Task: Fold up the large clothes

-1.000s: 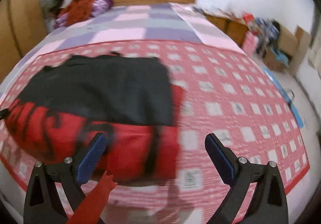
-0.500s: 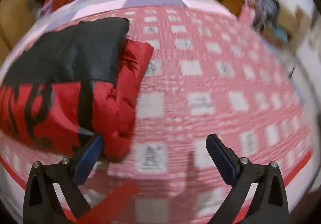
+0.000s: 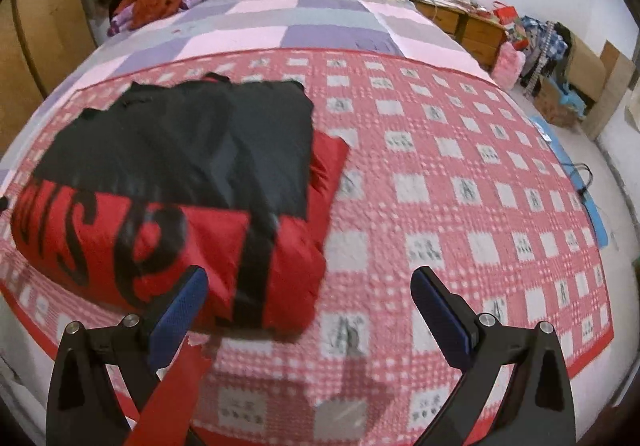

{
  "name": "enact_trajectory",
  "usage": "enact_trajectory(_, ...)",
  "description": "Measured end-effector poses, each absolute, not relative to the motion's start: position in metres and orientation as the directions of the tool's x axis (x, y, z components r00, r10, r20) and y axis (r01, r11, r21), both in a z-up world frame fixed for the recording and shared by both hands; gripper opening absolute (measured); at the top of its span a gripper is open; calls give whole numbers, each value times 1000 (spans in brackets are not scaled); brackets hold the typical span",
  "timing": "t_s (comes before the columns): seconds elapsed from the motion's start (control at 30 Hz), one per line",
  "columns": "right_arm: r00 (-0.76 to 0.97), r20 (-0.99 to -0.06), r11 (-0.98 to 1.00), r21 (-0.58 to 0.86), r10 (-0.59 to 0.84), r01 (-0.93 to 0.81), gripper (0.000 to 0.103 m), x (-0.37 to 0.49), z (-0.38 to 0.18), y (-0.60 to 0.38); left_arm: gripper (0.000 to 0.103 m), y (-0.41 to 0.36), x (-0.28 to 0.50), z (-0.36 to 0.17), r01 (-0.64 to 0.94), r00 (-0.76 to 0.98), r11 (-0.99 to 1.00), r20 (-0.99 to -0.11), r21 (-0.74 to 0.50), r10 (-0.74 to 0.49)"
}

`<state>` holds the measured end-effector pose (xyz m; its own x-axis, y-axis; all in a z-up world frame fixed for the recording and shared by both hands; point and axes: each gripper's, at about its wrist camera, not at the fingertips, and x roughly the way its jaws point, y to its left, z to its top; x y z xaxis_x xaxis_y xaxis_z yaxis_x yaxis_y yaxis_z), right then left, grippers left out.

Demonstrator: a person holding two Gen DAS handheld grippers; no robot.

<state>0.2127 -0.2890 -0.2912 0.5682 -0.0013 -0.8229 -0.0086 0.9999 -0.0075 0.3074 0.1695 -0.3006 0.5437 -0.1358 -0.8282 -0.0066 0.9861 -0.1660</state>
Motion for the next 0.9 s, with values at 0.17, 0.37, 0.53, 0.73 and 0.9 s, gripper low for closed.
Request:
enact_trajectory(0.17,567,-823,999,12,36,-46,102,242,-286,-286,95,168,346,-319,-12,482,990,-868,-143,-120)
enact_trajectory(0.37,438,-898,999,27,44,-45,103,278,-328,-298,103,178,369,-353,-24,421,987,-897,-162,-137)
enact_trajectory(0.53,348,-917,981,186,194,-58,103,296,-356,-316,103,186,374,-367,-36,372,971,-905,-236,-206)
enact_trajectory(0.73,253,-897,932,353,363,-86,103,311,-373,-329,103,199,386,-390,-34,288,933,-897,-359,-335)
enact_trajectory(0.9,216,-884,909,395,415,-132,103,328,-383,-320,103,194,400,-397,-9,250,929,-900,-371,-357)
